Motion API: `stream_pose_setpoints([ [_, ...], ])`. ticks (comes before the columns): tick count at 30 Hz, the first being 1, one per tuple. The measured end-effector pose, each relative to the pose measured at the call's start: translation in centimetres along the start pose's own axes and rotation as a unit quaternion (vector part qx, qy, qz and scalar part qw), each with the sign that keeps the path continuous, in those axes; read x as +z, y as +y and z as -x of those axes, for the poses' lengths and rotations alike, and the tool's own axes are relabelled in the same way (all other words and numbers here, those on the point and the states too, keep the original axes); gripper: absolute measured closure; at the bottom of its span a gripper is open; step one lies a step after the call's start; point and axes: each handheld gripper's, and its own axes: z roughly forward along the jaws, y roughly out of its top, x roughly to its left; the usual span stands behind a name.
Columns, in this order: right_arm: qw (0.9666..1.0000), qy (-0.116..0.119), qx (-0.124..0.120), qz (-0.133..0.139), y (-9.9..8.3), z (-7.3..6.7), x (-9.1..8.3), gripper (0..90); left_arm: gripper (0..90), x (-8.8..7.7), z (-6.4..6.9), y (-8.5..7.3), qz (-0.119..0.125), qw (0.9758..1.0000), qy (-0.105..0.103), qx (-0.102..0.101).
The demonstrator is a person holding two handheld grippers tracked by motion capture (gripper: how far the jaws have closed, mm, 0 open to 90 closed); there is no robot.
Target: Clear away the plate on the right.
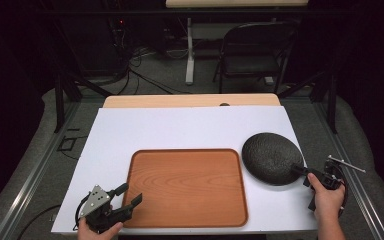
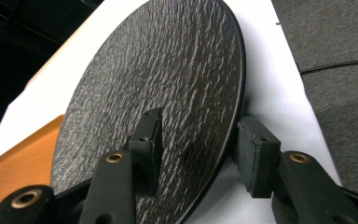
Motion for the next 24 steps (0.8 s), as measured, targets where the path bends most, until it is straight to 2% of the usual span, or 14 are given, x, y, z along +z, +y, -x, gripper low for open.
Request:
stream_pose_setpoints([
  [4, 0.9999, 0.006, 0.014, 0.003, 0.0, 0.1, 0.1, 57.0, 35.6, 0.0, 0.0, 0.0, 0.001, 1.0, 0.002, 0.0],
  [6, 0.9999, 0.006, 0.008, 0.003, 0.0, 0.3, 0.1, 58.2, 35.6, 0.0, 0.0, 0.0, 0.0, 1.0, 0.003, 0.0],
  [10, 0.9999, 0.008, 0.014, 0.005, -0.1, 0.4, 0.1, 60.3, 35.6, 0.0, 0.0, 0.0, 0.0, 1.0, 0.003, 0.0],
  [14, 0.9995, 0.015, 0.029, 0.004, 0.0, 0.7, 0.2, 63.4, 35.6, 0.1, 0.0, 0.0, -0.001, 1.0, 0.002, 0.0],
  [24, 0.9988, 0.026, 0.042, 0.007, 0.0, 1.0, 0.3, 64.9, 35.6, 0.2, -0.1, 0.0, -0.001, 1.0, 0.001, -0.003],
])
